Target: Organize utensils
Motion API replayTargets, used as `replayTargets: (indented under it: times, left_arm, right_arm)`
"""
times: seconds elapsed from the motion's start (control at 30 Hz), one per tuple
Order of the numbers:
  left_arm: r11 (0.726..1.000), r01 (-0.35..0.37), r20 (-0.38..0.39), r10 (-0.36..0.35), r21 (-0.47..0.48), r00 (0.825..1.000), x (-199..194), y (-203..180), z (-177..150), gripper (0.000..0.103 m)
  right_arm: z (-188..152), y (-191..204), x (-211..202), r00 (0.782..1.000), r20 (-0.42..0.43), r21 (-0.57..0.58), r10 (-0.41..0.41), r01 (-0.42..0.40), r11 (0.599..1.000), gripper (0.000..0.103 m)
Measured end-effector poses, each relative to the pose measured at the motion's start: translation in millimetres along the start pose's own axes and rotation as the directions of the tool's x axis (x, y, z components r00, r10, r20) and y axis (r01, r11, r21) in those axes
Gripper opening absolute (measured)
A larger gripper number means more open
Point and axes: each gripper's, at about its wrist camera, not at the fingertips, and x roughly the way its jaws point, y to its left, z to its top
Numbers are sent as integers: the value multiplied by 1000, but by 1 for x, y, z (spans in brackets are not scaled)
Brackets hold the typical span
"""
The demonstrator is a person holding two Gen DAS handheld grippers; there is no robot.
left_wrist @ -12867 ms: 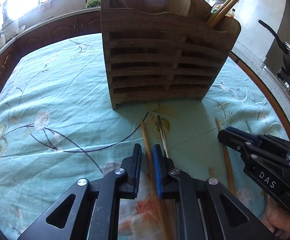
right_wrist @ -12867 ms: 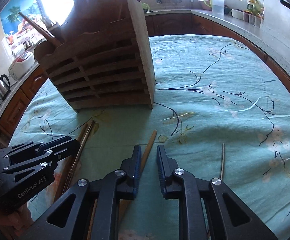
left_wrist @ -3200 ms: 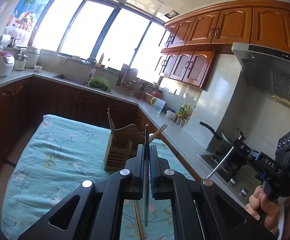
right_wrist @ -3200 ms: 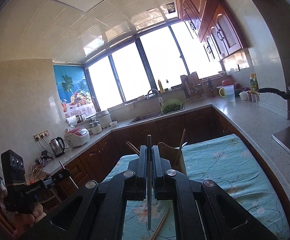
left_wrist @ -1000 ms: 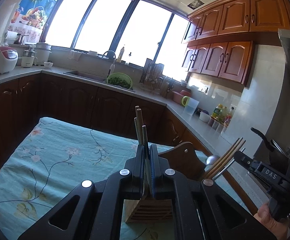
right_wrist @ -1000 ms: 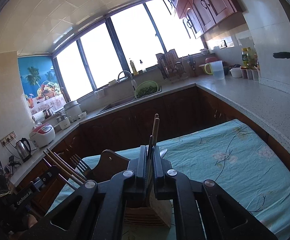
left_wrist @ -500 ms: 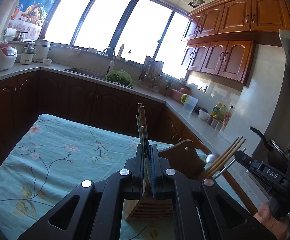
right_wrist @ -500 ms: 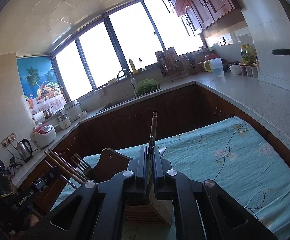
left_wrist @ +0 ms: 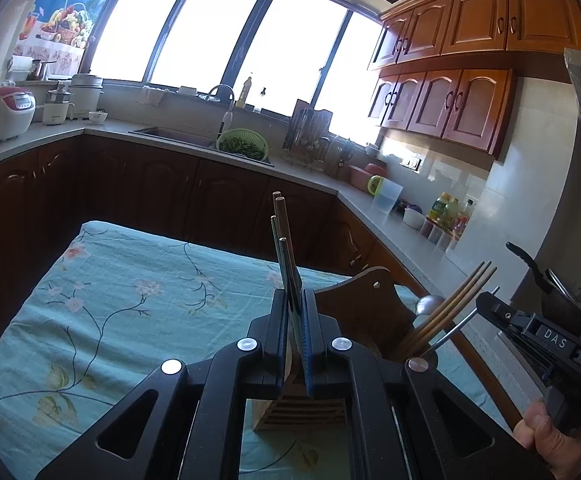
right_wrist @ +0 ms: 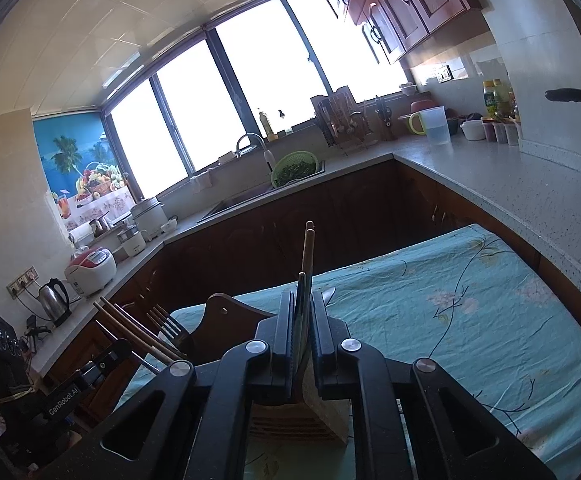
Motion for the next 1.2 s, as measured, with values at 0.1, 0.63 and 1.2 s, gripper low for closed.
replayTargets:
  times: [0.1,0.63,1.2]
  left_arm:
    - [1000,-12,-10,12,-4,1000,-2,0,2,24]
    - [997,-51,-47,48,-65,998,-74,11,-46,73]
    - [988,-116,-141,101,-98,985,-170,23,-107,77]
  right_arm:
    - [-1,-2,-5,1000,-2,17,-5,5,1000,17]
    - [-58,-16,-70,1000,-8,77,5,-5,997,84]
    - [-131,-9,-133,996,-76,83,38,-32,996,84]
